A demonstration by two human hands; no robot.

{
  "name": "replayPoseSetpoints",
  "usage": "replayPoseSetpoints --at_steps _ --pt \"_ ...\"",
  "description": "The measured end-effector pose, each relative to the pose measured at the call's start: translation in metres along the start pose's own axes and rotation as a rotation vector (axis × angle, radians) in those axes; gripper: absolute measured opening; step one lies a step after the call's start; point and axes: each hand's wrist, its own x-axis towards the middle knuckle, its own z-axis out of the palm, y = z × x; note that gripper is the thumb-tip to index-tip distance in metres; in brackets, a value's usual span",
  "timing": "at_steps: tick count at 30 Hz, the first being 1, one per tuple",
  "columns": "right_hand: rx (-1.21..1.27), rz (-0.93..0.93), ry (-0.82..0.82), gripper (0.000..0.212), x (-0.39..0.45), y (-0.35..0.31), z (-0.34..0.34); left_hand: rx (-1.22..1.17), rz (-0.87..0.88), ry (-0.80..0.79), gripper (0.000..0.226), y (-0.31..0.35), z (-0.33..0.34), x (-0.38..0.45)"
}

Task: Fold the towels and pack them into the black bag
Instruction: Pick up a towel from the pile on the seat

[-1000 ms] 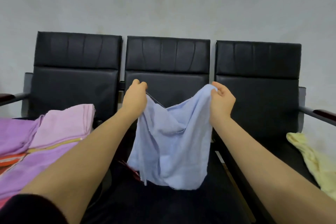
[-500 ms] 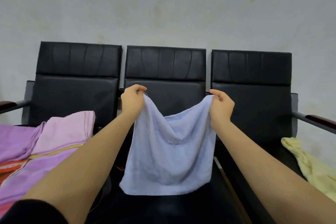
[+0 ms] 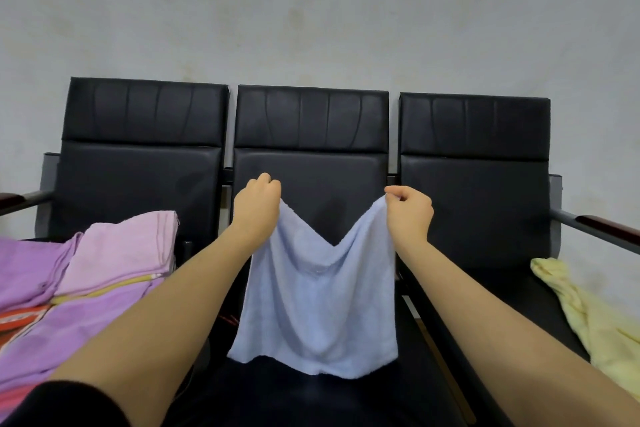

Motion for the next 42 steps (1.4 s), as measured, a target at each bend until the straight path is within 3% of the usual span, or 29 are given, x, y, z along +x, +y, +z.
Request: replayPoseSetpoints --at_steps 3,8,11,14,19,23,28,32,35,39,42 --pt "-0.019 0.033 0.055 0.026 0.005 0.004 -0.003 -0.069 -0.063 0.067 0.024 -0.006 0.000 0.001" --pt "0.220 0.174 0.128 0.026 0.014 -0.005 -0.008 -0.755 -0.355 0.198 0.031 -0.007 -0.011 0.011" --pt "0.378 0.193 0.129 0.034 0.022 -0.020 -0.012 -0.994 -0.443 0.208 0.040 -0.007 -0.021 0.021" --pt "0.318 0.143 0.064 0.049 0.030 -0.032 -0.015 -1.117 -0.463 0.211 0.049 -0.007 -0.031 0.030" --pt "0.056 0.014 0.080 0.055 0.037 -0.041 -0.020 -1.003 -0.438 0.245 0.053 -0.009 -0.043 0.034" --pt "-0.045 -0.047 0.114 0.040 0.039 -0.041 -0.026 -0.944 -0.535 0.380 0.031 -0.009 -0.046 0.032" --pt "-0.116 -0.114 0.137 0.026 0.048 -0.037 -0.033 -0.949 -0.547 0.338 0.035 -0.010 -0.048 0.034" --pt "-0.106 -0.091 0.161 0.021 0.054 -0.041 -0.039 -0.867 -0.555 0.267 0.046 -0.007 -0.051 0.040" --pt "0.015 -0.044 0.180 0.020 0.056 -0.044 -0.041 -0.802 -0.493 0.254 0.030 -0.006 -0.052 0.042" --pt "0.197 0.083 0.215 0.017 0.057 -0.045 -0.040 -0.751 -0.499 0.260 0.039 -0.007 -0.054 0.039" --pt "0.224 0.105 0.157 0.017 0.056 -0.042 -0.037 -0.647 -0.413 0.207 0.027 -0.011 -0.050 0.042"
